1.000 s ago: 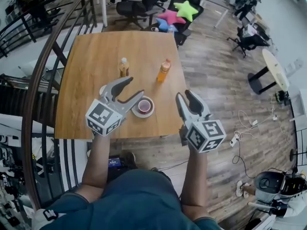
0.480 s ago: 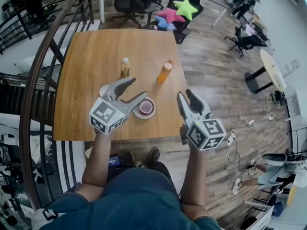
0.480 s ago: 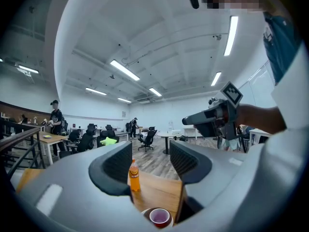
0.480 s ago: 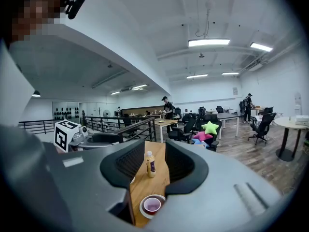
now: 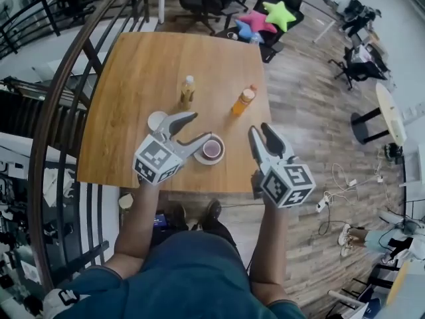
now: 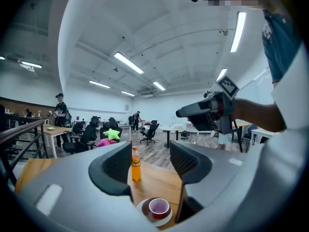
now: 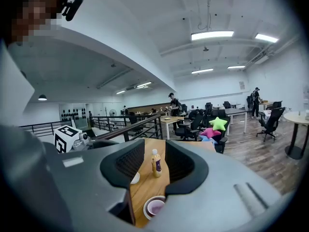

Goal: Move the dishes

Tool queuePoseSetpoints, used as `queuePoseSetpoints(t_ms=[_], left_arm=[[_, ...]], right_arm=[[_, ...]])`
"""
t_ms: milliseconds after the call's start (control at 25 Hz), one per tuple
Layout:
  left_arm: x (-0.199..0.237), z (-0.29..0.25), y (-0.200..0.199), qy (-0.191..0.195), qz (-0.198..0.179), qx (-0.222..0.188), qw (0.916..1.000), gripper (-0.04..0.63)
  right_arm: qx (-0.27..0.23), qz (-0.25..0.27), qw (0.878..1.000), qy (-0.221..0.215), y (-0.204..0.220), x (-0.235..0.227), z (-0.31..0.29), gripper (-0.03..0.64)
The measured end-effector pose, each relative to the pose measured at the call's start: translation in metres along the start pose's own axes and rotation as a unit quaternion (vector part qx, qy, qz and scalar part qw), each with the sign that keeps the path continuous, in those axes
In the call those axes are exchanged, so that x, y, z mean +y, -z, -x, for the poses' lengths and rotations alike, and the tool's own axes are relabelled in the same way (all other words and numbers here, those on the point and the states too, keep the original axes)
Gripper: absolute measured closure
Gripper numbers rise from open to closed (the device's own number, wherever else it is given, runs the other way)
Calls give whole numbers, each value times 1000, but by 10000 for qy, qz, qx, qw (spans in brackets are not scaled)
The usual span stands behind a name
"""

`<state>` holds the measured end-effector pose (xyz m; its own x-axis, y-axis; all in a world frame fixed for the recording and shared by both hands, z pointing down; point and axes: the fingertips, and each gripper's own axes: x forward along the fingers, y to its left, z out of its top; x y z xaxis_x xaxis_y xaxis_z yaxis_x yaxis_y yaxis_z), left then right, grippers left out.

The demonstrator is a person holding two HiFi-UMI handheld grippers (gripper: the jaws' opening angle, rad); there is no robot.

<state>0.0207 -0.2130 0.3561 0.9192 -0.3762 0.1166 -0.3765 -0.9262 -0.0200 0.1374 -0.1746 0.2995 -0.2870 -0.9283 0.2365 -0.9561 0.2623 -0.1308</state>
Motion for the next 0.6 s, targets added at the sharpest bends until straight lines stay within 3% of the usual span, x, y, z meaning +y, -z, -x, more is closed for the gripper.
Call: queuePoseSetpoints(t_ms=[600], left_arm=[[-13, -32, 77, -23, 431, 676, 9968, 339]], right_arm=[[389, -331, 9984, -261, 49, -28, -22, 502]])
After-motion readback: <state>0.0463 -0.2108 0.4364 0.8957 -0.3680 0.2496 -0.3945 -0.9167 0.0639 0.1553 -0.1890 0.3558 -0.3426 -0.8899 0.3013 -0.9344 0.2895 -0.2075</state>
